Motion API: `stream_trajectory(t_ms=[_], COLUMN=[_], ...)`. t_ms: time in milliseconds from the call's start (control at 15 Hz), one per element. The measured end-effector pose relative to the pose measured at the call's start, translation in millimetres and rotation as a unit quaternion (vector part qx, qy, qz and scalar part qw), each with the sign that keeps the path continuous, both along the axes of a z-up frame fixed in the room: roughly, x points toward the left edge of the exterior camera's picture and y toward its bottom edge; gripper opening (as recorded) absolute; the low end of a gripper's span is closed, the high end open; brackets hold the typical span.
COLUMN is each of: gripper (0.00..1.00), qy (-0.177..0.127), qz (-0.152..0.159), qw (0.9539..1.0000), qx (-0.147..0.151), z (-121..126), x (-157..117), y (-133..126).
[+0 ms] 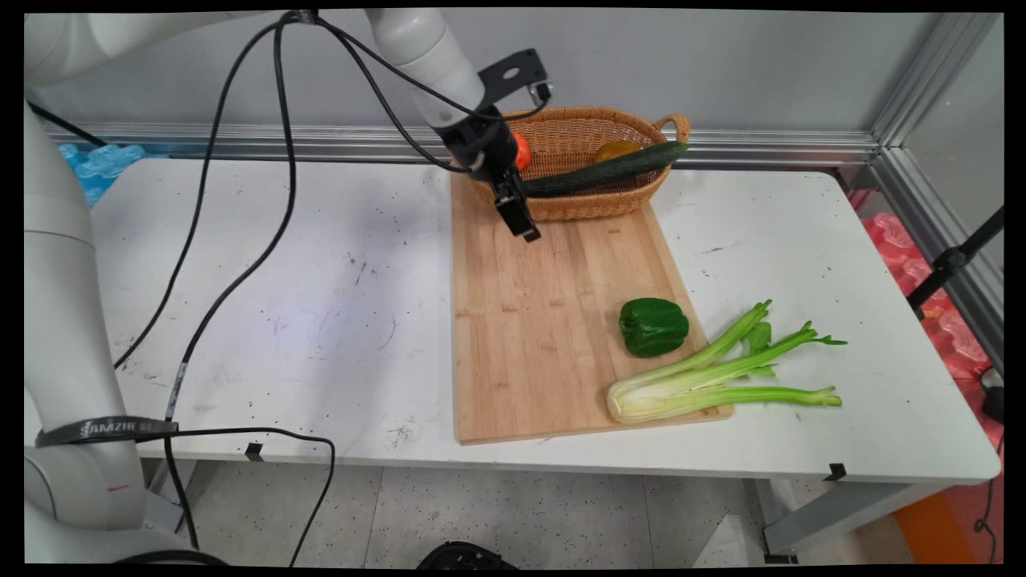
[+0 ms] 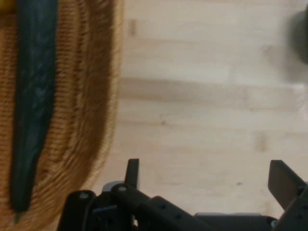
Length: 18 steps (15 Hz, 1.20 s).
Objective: Pick up the cucumber from the vegetable basket
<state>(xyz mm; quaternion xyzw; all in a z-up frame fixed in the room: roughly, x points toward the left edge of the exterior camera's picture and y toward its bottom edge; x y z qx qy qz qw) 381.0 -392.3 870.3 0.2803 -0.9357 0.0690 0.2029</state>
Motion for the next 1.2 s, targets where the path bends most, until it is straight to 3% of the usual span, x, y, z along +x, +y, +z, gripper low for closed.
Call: stream_trajectory(t_ms=[400, 933, 1200], gripper=[1.0, 1.0, 1.0], qy=[-0.001, 0.021, 0.034], qz=[0.01, 0.036, 0.031], qw=[0.9998, 0.9958, 0.9955], qx=[-0.019, -0.082, -0.083], z=[6.1, 18.2, 7.2], x=[13.5, 19.1, 21.6], y=[-28.2, -105.8, -128.1])
